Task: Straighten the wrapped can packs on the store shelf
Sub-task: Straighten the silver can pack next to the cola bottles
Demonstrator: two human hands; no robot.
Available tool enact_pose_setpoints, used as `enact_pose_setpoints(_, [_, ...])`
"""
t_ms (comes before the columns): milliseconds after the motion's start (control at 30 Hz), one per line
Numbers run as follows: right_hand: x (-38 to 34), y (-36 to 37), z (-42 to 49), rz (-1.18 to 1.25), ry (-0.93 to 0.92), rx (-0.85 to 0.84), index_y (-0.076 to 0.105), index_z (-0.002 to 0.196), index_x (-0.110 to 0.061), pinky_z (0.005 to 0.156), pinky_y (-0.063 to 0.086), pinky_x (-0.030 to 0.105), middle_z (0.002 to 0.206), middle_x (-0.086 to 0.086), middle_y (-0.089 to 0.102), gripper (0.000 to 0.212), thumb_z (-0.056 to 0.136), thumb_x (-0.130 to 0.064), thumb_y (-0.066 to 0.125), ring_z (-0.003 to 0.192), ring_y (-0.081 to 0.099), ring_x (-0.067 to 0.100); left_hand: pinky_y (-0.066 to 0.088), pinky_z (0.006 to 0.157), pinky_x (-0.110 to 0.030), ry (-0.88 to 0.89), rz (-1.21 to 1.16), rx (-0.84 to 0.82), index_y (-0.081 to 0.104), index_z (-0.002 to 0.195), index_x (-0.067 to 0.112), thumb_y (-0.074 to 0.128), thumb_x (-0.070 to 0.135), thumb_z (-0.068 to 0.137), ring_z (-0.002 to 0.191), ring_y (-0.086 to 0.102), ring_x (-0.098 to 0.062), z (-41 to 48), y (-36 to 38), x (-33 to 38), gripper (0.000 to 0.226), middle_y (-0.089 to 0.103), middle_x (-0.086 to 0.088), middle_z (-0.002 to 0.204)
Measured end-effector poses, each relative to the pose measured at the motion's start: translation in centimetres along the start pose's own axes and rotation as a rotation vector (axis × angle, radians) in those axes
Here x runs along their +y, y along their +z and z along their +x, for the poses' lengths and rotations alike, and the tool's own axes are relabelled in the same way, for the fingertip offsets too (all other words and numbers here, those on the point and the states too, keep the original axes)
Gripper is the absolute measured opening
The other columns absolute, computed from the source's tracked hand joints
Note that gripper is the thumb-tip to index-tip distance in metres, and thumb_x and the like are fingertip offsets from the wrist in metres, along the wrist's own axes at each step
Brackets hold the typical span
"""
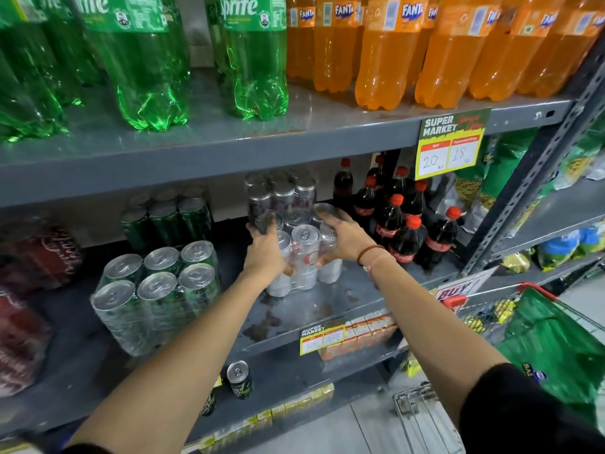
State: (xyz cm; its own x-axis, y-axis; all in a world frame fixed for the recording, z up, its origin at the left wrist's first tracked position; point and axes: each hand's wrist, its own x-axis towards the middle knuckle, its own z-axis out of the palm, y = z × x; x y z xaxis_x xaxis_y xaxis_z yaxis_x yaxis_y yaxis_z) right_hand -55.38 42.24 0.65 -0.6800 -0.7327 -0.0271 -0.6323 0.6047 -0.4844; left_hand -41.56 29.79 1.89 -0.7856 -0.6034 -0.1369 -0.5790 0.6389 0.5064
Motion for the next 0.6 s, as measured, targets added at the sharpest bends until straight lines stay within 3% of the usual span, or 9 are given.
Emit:
enact_pose_setpoints(167, [0.5,0.2,-1.7,0.074,0.002,0.054,0.031,0.145,-0.034,0.115,0.027,0.044,0.153,0.021,0.027,0.109,0.054,-0.026,0.09,0.144,0.019,0.035,0.044,0.094,-0.044,0.015,-0.015,0.028,0.004,0.149,0.023,0.086,0.013,0.061,0.122,0.045,-0.044,-1.3,0.5,0.1,0.121,0.019,-0.023,0.147])
enact_pose_setpoints(600, [1.6,0.3,-6.9,0.136,-0.029,0.067,0.032,0.144,-0.037,0.114,0.026,0.043,0.155,0.015,0.023,0.105,0.057,-0.022,0.089,0.143,0.022,0.034,0.046,0.084,-0.043,0.042,0.026,0.042,0.0,0.149,0.023,0.082,0.014,0.067,0.115,0.05,-0.044,-6.5,2.2,0.7,0.116,0.015,-0.024,0.148])
